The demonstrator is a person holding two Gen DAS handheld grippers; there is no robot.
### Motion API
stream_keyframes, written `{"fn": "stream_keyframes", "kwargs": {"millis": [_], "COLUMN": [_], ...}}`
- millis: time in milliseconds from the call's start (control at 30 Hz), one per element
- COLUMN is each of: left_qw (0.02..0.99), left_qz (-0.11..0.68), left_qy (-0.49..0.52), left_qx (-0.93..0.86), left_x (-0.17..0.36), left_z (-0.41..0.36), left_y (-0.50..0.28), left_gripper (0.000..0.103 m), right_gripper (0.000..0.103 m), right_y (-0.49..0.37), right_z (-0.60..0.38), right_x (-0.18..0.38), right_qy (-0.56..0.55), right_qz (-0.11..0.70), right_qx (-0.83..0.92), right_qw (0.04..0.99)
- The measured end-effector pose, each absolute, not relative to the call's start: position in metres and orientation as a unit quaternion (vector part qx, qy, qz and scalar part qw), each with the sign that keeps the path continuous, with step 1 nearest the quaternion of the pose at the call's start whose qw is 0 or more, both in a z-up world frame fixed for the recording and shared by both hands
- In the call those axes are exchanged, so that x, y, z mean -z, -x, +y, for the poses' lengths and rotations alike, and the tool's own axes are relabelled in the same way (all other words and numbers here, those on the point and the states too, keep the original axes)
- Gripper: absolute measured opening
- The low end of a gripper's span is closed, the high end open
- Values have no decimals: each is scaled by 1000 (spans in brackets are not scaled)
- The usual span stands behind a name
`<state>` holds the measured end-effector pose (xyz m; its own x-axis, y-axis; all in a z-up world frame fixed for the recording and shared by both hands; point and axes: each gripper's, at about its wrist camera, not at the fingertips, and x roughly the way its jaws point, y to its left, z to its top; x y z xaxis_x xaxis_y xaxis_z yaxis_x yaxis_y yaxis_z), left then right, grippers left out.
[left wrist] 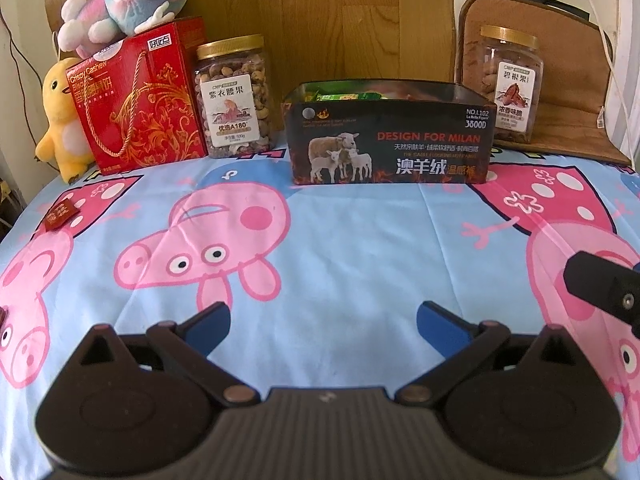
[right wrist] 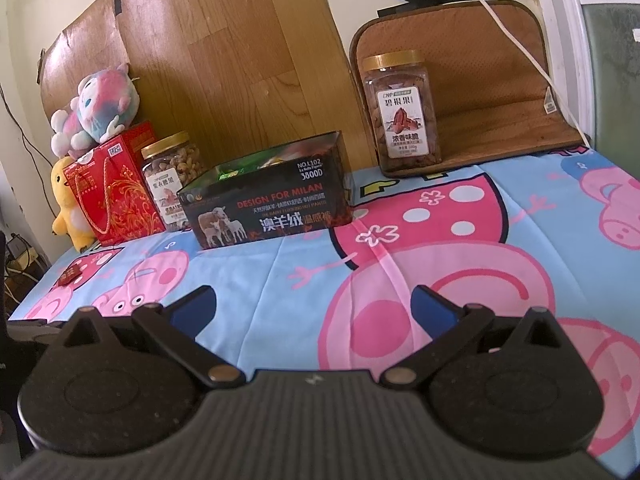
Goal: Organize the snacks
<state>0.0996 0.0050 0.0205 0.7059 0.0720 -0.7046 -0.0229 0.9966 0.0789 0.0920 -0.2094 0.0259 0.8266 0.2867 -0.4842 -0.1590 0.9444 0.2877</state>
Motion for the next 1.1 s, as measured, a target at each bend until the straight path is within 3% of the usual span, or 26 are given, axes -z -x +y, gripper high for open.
{"fn": "stream_keyframes", "kwargs": {"millis": [1100], "left_qw": [921], "left_qz": [388], "left_qy": [-30], "left_qx": [-25], "left_x": [-18], "left_z": [6], "left_y": [-100], "left_gripper": [103], "right_gripper": [103], "right_y": [-92], "right_z": [-208], "right_x": [-24], "right_qy": [-118], "right_qz": [272], "right_qx": [-118], "right_qw": [948]}}
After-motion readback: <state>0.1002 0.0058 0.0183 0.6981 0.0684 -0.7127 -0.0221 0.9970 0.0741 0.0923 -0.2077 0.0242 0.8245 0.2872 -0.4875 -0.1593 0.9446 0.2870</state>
